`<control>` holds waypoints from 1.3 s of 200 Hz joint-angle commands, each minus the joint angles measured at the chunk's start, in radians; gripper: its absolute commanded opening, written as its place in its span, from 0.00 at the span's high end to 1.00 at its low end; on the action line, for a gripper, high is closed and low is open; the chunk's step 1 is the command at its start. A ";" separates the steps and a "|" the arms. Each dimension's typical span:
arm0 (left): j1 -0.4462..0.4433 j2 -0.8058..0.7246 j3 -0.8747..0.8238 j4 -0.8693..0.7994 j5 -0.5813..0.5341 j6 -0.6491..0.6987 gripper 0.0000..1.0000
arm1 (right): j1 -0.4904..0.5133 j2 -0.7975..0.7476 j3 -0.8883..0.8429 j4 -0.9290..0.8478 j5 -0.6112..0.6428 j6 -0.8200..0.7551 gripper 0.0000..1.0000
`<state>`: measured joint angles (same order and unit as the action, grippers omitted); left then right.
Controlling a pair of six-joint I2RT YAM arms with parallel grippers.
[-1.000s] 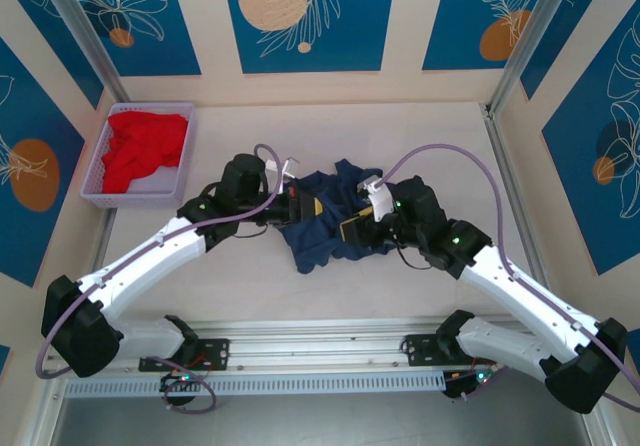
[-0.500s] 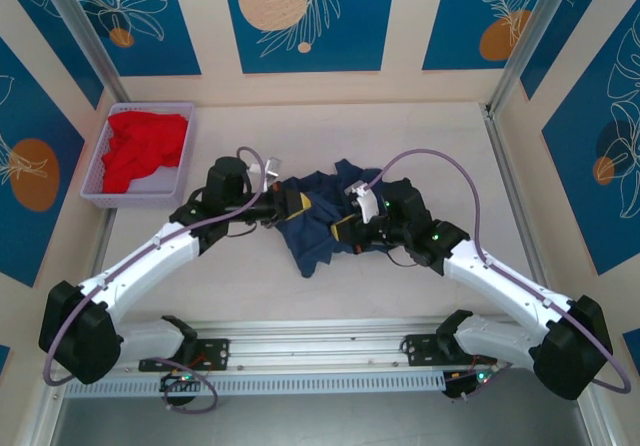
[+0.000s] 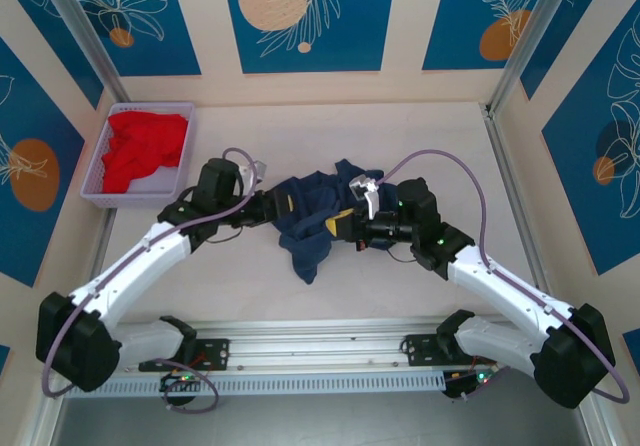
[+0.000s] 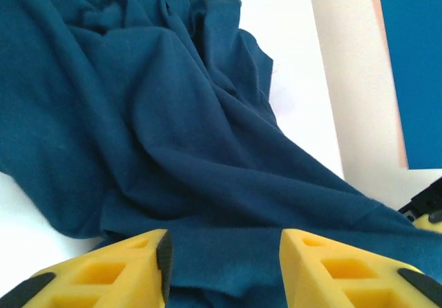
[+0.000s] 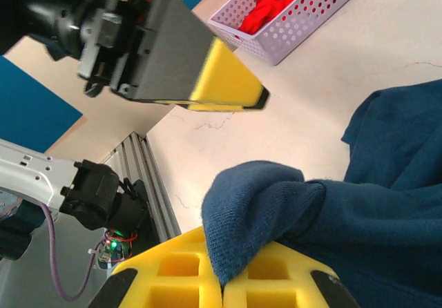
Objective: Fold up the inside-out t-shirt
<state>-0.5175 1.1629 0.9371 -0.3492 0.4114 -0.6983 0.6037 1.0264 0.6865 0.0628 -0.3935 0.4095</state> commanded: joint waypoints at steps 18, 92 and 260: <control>-0.129 -0.083 0.040 -0.115 -0.073 0.203 0.55 | -0.010 0.026 0.019 0.010 -0.003 0.025 1.00; -0.235 0.053 0.096 -0.148 -0.294 0.368 0.41 | -0.012 0.009 0.015 -0.006 -0.022 0.019 1.00; -0.069 0.069 -0.004 0.394 0.575 -0.115 1.00 | 0.003 -0.040 0.105 -0.445 0.477 -0.167 0.77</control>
<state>-0.5980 1.2697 0.9592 -0.0944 0.8482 -0.6880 0.5964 0.9558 0.7410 -0.3027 -0.0151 0.2642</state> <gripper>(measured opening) 0.049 0.213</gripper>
